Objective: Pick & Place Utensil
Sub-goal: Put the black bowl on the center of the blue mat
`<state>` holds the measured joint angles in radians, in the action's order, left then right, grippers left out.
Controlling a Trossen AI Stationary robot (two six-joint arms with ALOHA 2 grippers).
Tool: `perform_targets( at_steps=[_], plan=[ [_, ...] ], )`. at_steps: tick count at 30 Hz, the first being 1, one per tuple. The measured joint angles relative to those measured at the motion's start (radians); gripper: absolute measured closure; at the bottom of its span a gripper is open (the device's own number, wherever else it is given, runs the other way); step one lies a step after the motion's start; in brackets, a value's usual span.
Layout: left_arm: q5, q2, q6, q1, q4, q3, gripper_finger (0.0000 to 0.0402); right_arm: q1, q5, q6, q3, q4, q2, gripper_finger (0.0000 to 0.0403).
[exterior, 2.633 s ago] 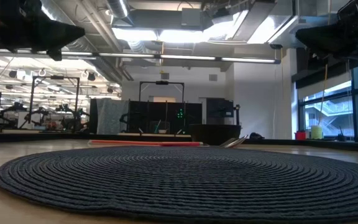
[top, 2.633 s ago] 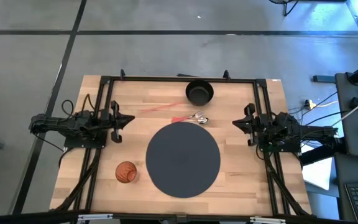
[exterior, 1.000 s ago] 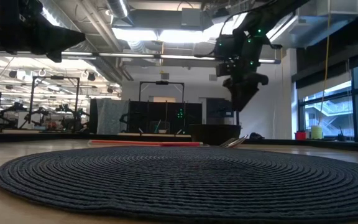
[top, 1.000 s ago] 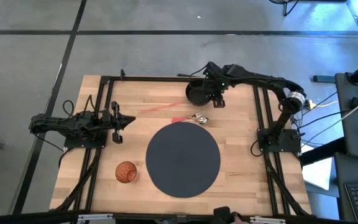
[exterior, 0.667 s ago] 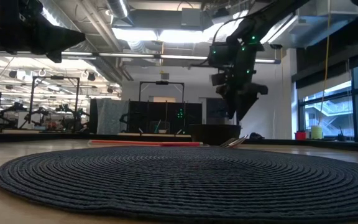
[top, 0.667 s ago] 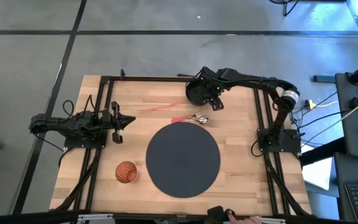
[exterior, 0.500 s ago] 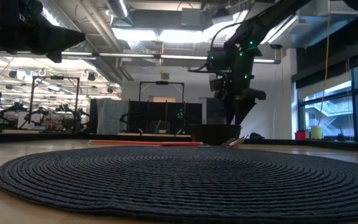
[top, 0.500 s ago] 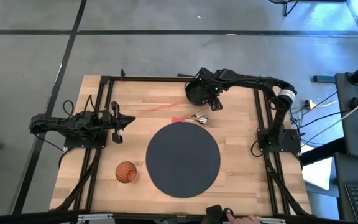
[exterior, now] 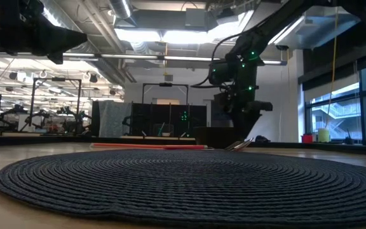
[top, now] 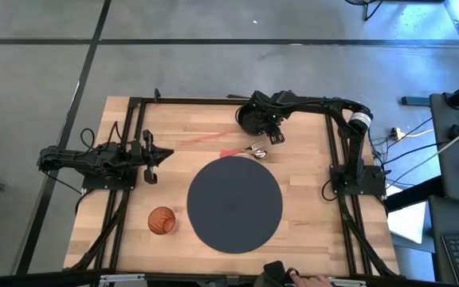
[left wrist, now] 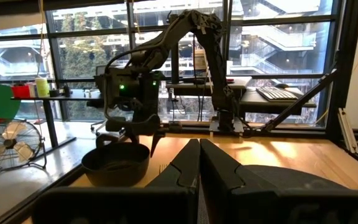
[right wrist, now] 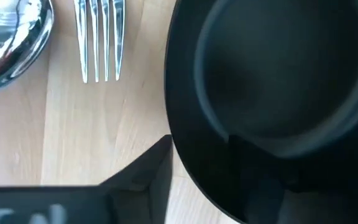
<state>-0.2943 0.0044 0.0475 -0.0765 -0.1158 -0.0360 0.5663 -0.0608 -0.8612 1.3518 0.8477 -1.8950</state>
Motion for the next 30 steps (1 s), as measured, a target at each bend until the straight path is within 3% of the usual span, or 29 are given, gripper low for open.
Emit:
perform_targets(
  at_steps=[8,12,19,30],
  plan=[
    [0.0,0.0,0.0,0.0,0.0,0.0,0.0398,-0.001,-0.029,0.025,0.0,0.0,0.0,0.039],
    [0.0,0.0,0.0,0.0,0.0,0.0,0.0398,-0.004,-0.107,0.047,0.004,0.008,0.0,0.039],
    [0.0,0.0,0.0,0.0,0.0,0.0,0.0398,-0.02,-0.143,0.096,0.07,0.073,0.064,0.0397],
    [0.0,0.0,0.0,0.0,0.0,0.0,0.0397,-0.266,-0.032,0.24,0.22,0.207,0.241,0.0399]
  ],
)
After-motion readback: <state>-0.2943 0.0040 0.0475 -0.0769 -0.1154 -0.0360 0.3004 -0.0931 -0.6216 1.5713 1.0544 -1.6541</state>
